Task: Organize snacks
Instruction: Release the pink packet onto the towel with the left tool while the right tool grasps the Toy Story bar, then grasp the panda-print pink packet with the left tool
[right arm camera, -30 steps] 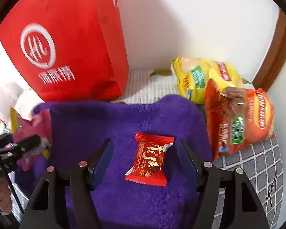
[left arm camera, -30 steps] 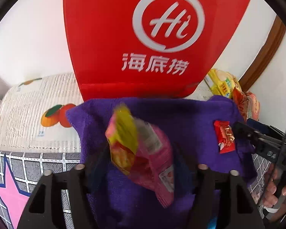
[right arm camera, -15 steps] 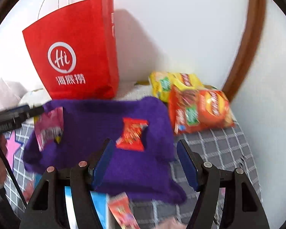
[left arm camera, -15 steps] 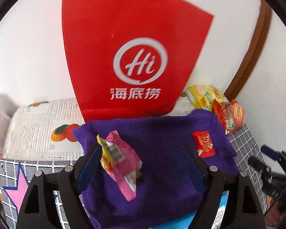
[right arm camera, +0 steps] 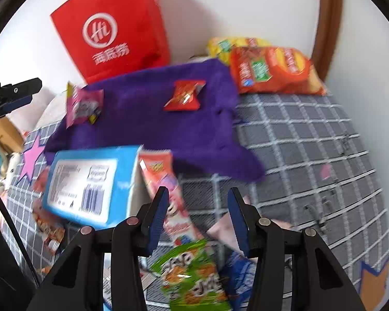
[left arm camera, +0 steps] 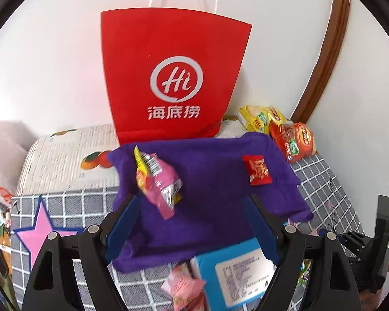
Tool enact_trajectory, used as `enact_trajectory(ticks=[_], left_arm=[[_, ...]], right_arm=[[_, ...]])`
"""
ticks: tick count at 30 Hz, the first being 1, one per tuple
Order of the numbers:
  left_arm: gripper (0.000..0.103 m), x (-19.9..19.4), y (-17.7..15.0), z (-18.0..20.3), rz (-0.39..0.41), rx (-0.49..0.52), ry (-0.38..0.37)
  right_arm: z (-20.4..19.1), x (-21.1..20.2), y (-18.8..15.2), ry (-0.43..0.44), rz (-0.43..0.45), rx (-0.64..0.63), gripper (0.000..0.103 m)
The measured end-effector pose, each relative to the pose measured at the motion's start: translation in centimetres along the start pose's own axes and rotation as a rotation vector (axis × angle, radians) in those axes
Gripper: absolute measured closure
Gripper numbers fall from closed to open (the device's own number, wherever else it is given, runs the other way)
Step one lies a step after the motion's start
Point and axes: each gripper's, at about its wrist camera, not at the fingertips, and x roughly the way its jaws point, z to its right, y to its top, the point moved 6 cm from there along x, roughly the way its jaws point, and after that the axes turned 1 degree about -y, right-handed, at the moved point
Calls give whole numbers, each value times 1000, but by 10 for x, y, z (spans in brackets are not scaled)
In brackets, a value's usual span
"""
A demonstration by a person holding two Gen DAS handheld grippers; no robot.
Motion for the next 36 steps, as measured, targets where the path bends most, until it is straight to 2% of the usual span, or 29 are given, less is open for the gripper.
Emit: enact_trajectory(ticks=[4, 7, 10, 12, 14, 15, 17, 18, 22, 28, 32, 36], left_arm=[[21, -10, -11, -8, -10, -2, 16], [21, -17, -21, -17, -15, -14, 35], [21, -22, -29, -25, -22, -27, 47], [21, -25, -35, -31, -30, -38, 50], [21, -28, -41, -33, -33, -48, 50], [21, -31, -44, -35, -34, -54, 50], [21, -35, -49, -38, -32, -62, 48], [21, -38, -53, -40, -33, -67, 49], [21, -42, -67, -42, -42, -73, 45], [21, -44, -90, -39, -75, -78, 28], [21, -53, -100, -37, -71, -82, 17], [21, -61, -110, -34, -69, -85, 8]], right_arm=[[-7, 15, -5, -22, -26, -46, 55], [-13, 21, -7, 15, -52, -68, 55], [-17, 31, -9, -6, -75, -103, 54], [-15, 34, -8, 21, -79, -89, 54], [-11, 37, -7, 64, -93, -63, 61], [-11, 38, -8, 79, -97, -55, 76], [-8, 35, -8, 59, -80, -51, 80], [-8, 31, -9, 53, -66, -43, 84], [-10, 5, -5, 130, 7, 32, 85], [-30, -41, -1, 116, 87, 30, 85], [-37, -68, -16, 83, 103, 6, 85], [-43, -86, -41, 86, 92, 13, 85]])
